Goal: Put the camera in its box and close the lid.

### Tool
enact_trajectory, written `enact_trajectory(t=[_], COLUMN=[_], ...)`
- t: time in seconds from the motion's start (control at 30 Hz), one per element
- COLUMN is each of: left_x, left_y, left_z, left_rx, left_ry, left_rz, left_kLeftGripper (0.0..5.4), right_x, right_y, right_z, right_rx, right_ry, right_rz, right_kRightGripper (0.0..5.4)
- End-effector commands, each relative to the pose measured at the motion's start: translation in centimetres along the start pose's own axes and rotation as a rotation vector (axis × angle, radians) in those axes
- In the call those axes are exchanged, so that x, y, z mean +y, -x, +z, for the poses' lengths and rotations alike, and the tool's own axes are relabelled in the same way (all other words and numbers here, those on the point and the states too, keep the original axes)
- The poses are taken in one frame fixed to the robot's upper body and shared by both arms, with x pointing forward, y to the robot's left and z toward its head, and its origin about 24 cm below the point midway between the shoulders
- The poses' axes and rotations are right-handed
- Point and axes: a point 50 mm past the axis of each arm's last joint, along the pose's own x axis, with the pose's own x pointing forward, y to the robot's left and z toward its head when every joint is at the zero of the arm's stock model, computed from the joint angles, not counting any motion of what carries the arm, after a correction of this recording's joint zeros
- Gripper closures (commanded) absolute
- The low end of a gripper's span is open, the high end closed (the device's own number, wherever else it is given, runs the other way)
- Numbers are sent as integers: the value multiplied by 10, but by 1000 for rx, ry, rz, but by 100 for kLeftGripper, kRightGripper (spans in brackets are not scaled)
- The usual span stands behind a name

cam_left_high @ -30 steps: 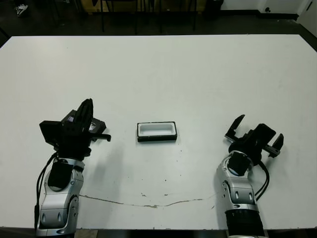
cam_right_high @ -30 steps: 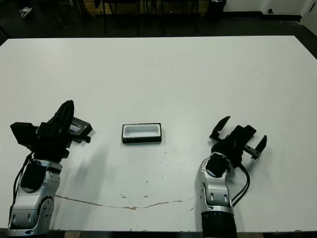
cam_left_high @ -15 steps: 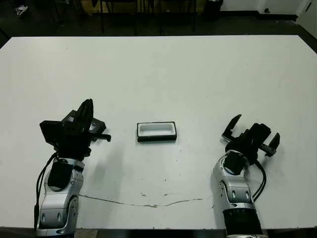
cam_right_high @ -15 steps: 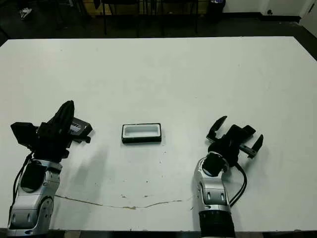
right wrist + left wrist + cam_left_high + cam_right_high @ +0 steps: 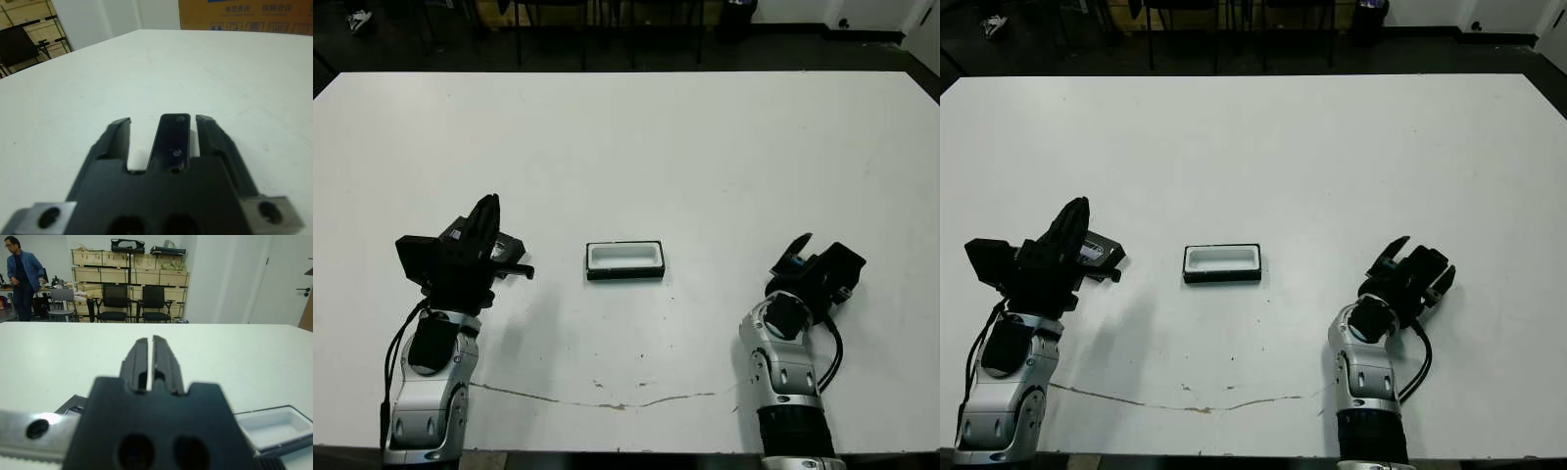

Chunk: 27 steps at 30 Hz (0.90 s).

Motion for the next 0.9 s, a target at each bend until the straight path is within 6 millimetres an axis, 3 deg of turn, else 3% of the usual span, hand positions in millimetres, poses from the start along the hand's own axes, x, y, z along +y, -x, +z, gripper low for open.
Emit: enact_trajectory(t=[0.03,0.43,0.6,0.9], left_x=[3,1,0,0], left_y=[-1,1,2,4], left_z=[-1,-1,-2,-5], left_rx=[22,40,40,49], left_ry=[-13,-17,-5,-15], left_rz=[-15,-4,2,2], left_kLeftGripper=[540,540,540,540], right_x=[5,-2,-7,-14], right_y=[28,28,28,36], right_z=[-44,-42,-39,-17], right_rx=[285,272,232,-9], right_ry=[-44,-8,-14,29], right_rz=[-30,-3,14,171], right_kRightGripper=[324,532,538,538])
